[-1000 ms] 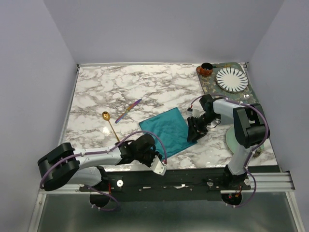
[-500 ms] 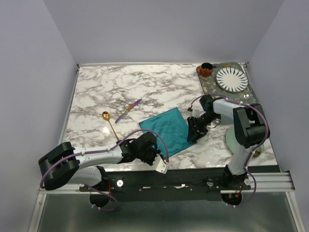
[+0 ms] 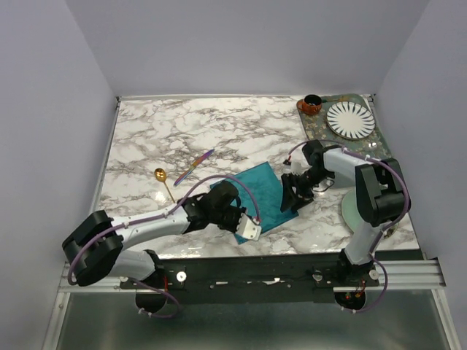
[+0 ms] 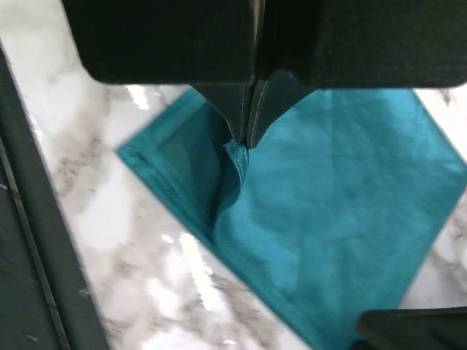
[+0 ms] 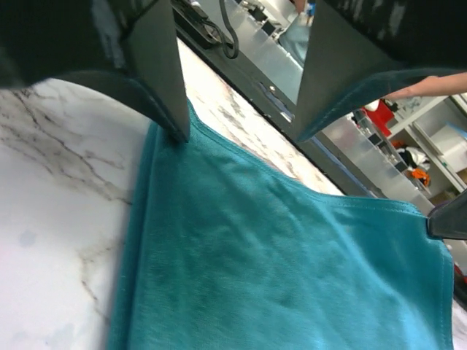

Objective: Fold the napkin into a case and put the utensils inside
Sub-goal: Fold the top corner of the square-folded napkin at the center of the board.

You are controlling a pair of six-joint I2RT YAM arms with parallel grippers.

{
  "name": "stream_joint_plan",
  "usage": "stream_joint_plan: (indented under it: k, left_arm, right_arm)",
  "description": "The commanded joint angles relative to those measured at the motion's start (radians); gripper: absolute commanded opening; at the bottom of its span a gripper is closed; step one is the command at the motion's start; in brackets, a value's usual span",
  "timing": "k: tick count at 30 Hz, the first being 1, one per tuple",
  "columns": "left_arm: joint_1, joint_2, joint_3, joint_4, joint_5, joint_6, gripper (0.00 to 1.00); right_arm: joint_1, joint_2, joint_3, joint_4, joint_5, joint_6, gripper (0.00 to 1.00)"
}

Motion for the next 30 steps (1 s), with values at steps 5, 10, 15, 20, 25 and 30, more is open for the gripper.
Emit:
stream_joint_plan:
  k: [5,10,15,20,25,30]
  left_arm:
    - [0.168,0.195,0.291,-0.078,0.157,-0.121,0.00]
    - [0.234,0.324,0.429,-0.113,0.169,-0.170,0.00]
    - [0.280,0.471,0.595,-0.145,0.158,-0.202,0.00]
    - [0.311,0.588,0.729,-0.190,0.164,-0.211,0.00]
    - [0.324,0.651,0.793,-0.219,0.157,-0.194,0.00]
    - [0.343,0.717,0.872,-0.259,0.163,-0.188,0.00]
  right_arm:
    - [-0.001,-0.098,0.089,-0.027,-0.028,0.000,0.81]
    - [-0.015,-0.112,0.114,-0.027,0.018,-0.004,0.90]
    - [-0.036,-0.111,0.118,-0.035,0.026,-0.007,0.94]
    - [-0.053,-0.106,0.126,-0.043,0.034,-0.010,0.95]
    - [-0.071,-0.100,0.129,-0.050,0.032,-0.013,0.95]
    - [-0.076,-0.094,0.124,-0.057,0.031,-0.015,0.94]
